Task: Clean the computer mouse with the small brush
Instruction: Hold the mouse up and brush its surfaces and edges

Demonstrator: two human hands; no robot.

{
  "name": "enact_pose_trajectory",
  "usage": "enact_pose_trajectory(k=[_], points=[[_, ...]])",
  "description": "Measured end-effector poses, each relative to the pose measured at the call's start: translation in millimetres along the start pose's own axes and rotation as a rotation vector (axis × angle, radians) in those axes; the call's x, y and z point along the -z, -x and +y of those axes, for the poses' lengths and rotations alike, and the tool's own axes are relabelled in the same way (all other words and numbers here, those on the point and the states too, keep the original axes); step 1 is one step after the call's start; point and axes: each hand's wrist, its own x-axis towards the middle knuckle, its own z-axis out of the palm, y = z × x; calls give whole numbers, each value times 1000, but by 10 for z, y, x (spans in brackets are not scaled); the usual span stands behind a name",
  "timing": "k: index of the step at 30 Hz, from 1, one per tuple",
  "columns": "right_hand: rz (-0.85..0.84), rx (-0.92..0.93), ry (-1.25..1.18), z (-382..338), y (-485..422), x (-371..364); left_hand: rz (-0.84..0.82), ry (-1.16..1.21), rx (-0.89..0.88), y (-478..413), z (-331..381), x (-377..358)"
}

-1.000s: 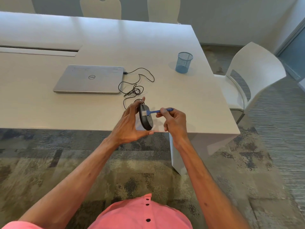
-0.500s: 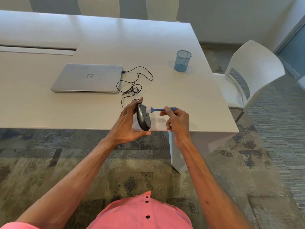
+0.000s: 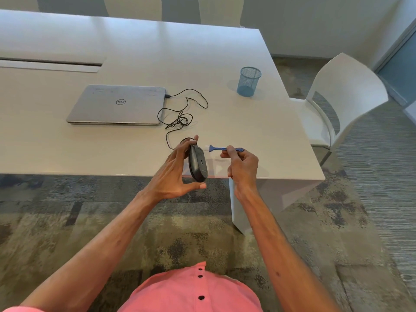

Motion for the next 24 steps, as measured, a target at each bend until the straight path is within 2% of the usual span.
enact_pose_trajectory(k=[2, 5, 13, 16, 20, 24], points=[[-78, 5, -84, -45, 25, 5, -16, 4, -1, 4, 20, -2], [-133, 21, -73, -65, 56, -24, -42, 9, -3, 8, 46, 5], [49, -57, 127, 113, 4, 97, -52, 11, 6, 65, 49, 17], [76, -41, 103, 116, 17, 151, -52, 11, 10, 74, 42, 20], [-79, -1, -110, 72, 127, 193, -67, 12, 4, 75, 41, 12], [-178, 32, -89, 109, 232, 178, -62, 10, -14, 73, 62, 2]])
